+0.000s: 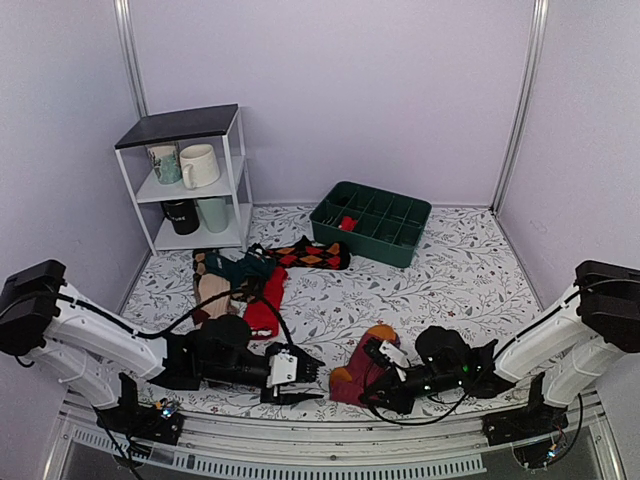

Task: Roll the socks
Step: Roll a pair of socks at the center of the board.

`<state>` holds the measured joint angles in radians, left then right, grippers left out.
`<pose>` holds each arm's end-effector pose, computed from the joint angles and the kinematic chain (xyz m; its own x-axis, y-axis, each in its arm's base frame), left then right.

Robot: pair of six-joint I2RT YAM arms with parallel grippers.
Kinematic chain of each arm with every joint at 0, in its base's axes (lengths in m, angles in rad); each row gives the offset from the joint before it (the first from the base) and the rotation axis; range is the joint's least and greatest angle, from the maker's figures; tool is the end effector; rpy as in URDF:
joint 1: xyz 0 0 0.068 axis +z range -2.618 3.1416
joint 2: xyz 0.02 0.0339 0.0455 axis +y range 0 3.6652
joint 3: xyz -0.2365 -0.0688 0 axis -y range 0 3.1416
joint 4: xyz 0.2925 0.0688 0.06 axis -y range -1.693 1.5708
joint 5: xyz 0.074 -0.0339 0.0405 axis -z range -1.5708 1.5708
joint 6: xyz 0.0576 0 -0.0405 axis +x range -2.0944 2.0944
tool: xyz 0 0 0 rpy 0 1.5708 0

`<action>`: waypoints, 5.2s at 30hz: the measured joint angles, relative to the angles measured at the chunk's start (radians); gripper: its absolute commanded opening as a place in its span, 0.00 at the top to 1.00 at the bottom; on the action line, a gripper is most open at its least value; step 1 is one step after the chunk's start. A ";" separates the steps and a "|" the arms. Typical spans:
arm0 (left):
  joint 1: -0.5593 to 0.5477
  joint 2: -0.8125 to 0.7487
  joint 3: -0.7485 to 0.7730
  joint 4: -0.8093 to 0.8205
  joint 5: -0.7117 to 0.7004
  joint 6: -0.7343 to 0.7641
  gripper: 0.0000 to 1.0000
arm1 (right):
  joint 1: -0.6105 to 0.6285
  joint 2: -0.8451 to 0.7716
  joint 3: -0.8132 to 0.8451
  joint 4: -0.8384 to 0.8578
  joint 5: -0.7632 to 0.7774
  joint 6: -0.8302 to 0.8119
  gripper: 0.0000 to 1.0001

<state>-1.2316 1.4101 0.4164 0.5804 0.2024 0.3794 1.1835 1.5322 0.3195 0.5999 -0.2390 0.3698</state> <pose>0.0927 -0.2976 0.0822 0.2407 0.4082 -0.8806 0.9645 0.0012 0.2642 0.0916 0.2606 0.0222 -0.5541 -0.4287 -0.7135 -0.8285 0.3674 0.4226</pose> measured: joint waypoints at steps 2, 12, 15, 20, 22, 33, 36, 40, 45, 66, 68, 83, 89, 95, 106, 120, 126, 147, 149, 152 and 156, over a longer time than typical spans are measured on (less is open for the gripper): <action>-0.029 0.051 0.024 0.005 -0.006 0.039 0.40 | -0.042 0.032 0.018 0.001 -0.093 0.035 0.92; -0.088 0.239 0.102 0.002 -0.068 0.162 0.39 | -0.111 0.146 0.110 -0.024 -0.322 0.084 0.92; -0.088 0.274 0.124 -0.011 -0.081 0.175 0.39 | -0.124 0.154 0.126 -0.048 -0.352 0.083 0.92; -0.089 0.287 0.126 -0.020 -0.090 0.178 0.45 | -0.131 0.169 0.151 -0.081 -0.388 0.082 0.92; -0.089 0.296 0.131 -0.024 -0.095 0.177 0.48 | -0.131 0.172 0.158 -0.090 -0.396 0.082 0.92; -0.089 0.335 0.164 -0.057 -0.107 0.156 1.00 | -0.140 0.179 0.171 -0.119 -0.426 0.079 0.83; -0.089 0.335 0.174 -0.077 -0.103 0.136 1.00 | -0.142 0.176 0.171 -0.125 -0.426 0.079 0.69; -0.084 0.335 0.193 -0.105 -0.084 0.087 1.00 | -0.137 0.111 0.162 -0.163 -0.345 0.061 0.51; -0.060 0.352 0.251 -0.183 -0.021 0.004 1.00 | -0.125 -0.124 0.028 -0.182 -0.135 -0.024 0.45; 0.031 0.438 0.355 -0.266 0.217 -0.141 1.00 | 0.140 -0.054 -0.113 0.150 0.246 -0.457 0.39; 0.032 0.439 0.355 -0.265 0.220 -0.143 1.00 | 0.140 -0.054 -0.109 0.158 0.249 -0.465 0.41; 0.064 0.410 0.307 -0.244 0.232 -0.177 0.48 | 0.120 0.036 0.019 0.077 0.190 -0.355 1.00; -0.002 0.209 0.094 -0.145 -0.013 -0.121 0.47 | 0.045 0.036 0.042 0.020 0.041 -0.203 1.00; -0.080 0.097 0.014 0.031 -0.127 0.003 0.50 | -0.064 0.073 0.060 -0.011 -0.163 -0.013 1.00; -0.129 0.293 0.052 0.148 -0.222 0.180 0.45 | -0.157 0.147 0.089 -0.007 -0.369 0.200 1.00; -0.134 0.357 0.080 0.160 -0.219 0.214 0.55 | -0.171 0.166 0.095 -0.016 -0.430 0.218 1.00; -0.135 0.375 0.121 0.111 -0.206 0.205 0.94 | -0.178 0.171 0.097 -0.021 -0.445 0.217 1.00; -0.021 0.396 0.372 -0.325 0.085 -0.042 1.00 | -0.095 -0.303 -0.114 -0.080 -0.001 -0.105 0.46; -0.003 0.419 0.405 -0.351 0.127 -0.065 1.00 | -0.032 -0.344 -0.163 -0.028 0.087 -0.183 0.46; 0.017 0.447 0.437 -0.374 0.182 -0.093 1.00 | 0.084 -0.350 -0.197 0.025 0.209 -0.306 0.46; 0.033 0.462 0.450 -0.387 0.225 -0.111 1.00 | 0.206 -0.289 -0.165 0.047 0.323 -0.416 0.46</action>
<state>-1.1984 1.8725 0.8661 0.1932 0.4274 0.2680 1.3899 1.2434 0.1543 0.6468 0.0837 -0.0460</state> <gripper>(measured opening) 0.062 0.540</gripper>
